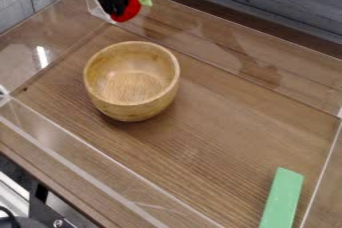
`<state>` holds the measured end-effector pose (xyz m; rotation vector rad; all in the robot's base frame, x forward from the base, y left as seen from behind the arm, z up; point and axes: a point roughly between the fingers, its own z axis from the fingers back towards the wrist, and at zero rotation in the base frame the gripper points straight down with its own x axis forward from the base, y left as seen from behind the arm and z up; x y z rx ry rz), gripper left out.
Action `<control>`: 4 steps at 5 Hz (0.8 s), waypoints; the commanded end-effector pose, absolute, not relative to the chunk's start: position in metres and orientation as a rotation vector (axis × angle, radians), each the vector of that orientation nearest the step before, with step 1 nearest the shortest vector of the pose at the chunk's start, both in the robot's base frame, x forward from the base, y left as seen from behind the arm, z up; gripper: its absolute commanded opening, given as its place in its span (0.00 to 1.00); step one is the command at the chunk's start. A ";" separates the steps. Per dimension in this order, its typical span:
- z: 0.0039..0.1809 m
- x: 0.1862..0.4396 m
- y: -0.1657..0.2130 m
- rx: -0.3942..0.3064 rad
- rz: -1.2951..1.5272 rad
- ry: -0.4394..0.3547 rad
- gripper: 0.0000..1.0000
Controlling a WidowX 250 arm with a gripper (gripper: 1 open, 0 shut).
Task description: Move the red object to the left side of the table
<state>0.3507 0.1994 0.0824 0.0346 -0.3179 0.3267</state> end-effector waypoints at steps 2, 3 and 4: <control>0.115 0.375 0.202 0.071 0.322 -0.376 0.00; 0.118 0.374 0.198 0.077 0.324 -0.367 0.00; 0.096 0.374 0.203 0.074 0.279 -0.360 0.00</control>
